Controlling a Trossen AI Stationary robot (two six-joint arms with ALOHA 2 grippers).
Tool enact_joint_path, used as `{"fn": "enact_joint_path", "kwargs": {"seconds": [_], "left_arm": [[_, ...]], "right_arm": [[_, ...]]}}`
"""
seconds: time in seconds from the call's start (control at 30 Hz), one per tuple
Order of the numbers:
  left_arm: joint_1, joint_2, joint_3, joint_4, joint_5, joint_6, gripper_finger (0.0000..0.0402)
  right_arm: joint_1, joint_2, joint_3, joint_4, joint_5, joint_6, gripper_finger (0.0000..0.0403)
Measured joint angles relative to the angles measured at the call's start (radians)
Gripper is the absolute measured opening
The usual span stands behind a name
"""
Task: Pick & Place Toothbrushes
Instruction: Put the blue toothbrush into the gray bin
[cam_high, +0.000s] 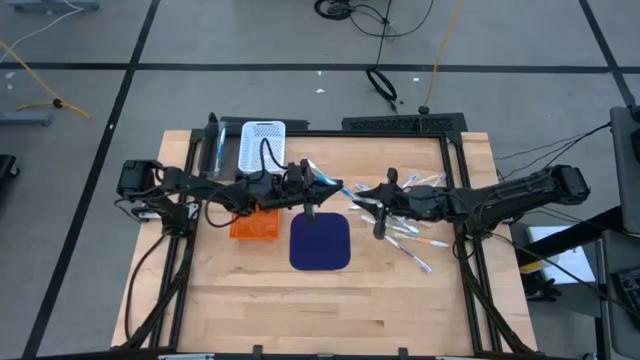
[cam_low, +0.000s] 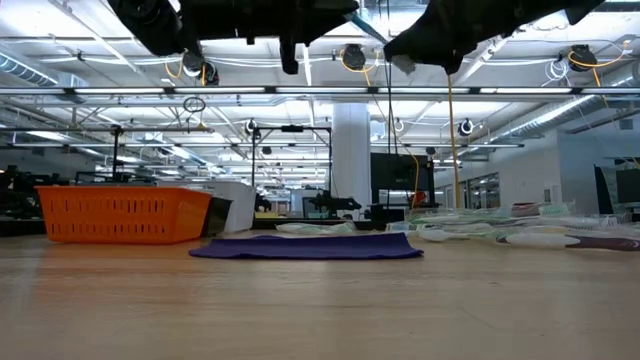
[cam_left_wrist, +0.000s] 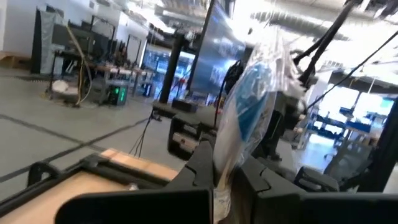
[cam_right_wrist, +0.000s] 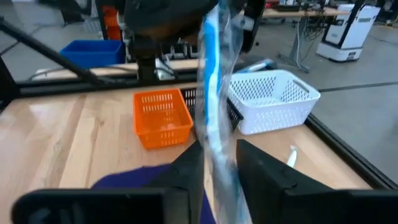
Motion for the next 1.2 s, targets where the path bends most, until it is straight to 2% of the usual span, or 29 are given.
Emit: {"fn": "enact_joint_path", "kwargs": {"seconds": [0.13,0.23,0.57,0.8,0.93,1.2], "left_arm": [[0.006,-0.064,0.000,-0.116,-0.010,0.028,0.0010],[0.006,-0.136,0.000,-0.249,-0.079,0.066,0.0010],[0.007,-0.408,0.000,-0.792,-0.477,0.124,0.0010],[0.007,-0.543,0.000,-1.122,-0.742,0.044,0.0010],[0.023,-0.578,0.000,-1.254,-0.799,-0.027,0.0010],[0.156,-0.595,0.000,-1.439,-0.796,-0.125,0.0010]], "right_arm": [[0.000,0.000,0.000,-0.063,0.000,0.004,0.0125],[0.000,0.000,0.000,-0.103,0.000,0.024,0.0144],[0.000,0.000,0.000,-0.172,-0.001,0.069,0.0157],[0.000,0.000,-0.028,-0.168,-0.002,0.091,0.0154],[0.000,0.000,-0.057,-0.166,-0.002,0.092,0.0154],[0.000,0.000,-0.096,-0.161,-0.002,0.140,0.0152]]}}
